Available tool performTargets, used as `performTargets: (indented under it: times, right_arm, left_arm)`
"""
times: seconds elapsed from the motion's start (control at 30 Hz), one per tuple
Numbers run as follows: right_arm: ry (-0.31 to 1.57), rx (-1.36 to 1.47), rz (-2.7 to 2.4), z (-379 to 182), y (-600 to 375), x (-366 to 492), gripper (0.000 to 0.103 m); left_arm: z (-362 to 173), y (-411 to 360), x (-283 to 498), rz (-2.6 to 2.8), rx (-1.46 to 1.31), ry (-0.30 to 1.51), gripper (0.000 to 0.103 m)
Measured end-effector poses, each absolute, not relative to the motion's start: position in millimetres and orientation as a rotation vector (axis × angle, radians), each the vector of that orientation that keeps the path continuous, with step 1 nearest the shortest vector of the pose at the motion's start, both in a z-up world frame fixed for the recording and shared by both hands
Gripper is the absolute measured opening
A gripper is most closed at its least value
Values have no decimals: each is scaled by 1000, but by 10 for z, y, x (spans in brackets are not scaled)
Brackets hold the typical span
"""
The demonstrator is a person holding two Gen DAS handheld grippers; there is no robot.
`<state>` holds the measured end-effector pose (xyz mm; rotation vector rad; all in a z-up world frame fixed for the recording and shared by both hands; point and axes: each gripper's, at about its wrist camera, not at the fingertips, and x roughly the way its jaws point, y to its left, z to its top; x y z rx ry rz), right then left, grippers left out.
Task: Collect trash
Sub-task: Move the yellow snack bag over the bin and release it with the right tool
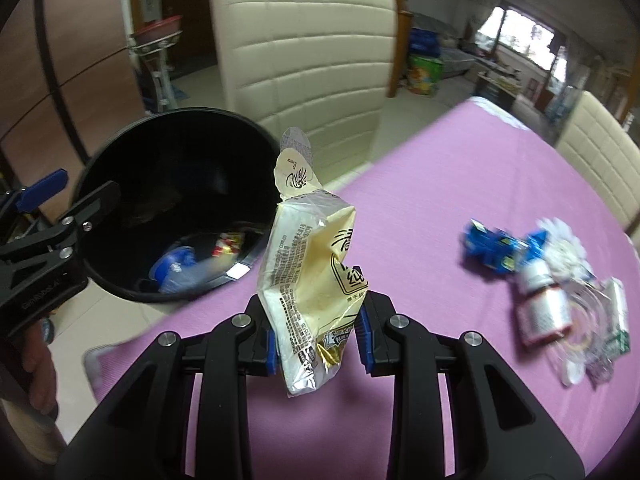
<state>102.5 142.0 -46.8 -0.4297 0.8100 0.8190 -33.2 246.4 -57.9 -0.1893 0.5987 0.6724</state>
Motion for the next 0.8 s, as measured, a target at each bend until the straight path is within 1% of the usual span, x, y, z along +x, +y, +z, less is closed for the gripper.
performTargets:
  times: [0.27, 0.6, 0.67, 0.7, 0.73, 0.77, 0.8]
  right_arm:
    - [791, -470, 902, -545, 1859, 895, 32]
    - [776, -472, 925, -529, 2125, 836, 32]
    - [788, -465, 940, -519, 2156, 824, 33]
    - [790, -458, 946, -510, 2141, 819, 43]
    - [780, -449, 944, -501, 2121, 812, 62]
    - [742, -440, 931, -465, 2091, 781, 69]
    - [714, -442, 924, -442, 2096, 753, 72]
  left_arm:
    - [-552, 2705, -521, 773, -221, 583, 84]
    - [-613, 2873, -647, 806, -248, 589, 84]
    - [-615, 2896, -654, 813, -255, 586, 84]
    - [-607, 2903, -655, 815, -259, 585, 84]
    - [-606, 2916, -665, 818, -265, 583, 84]
    - [-603, 2922, -671, 819, -268, 582, 84]
    - [-602, 2932, -669, 819, -271, 581, 84]
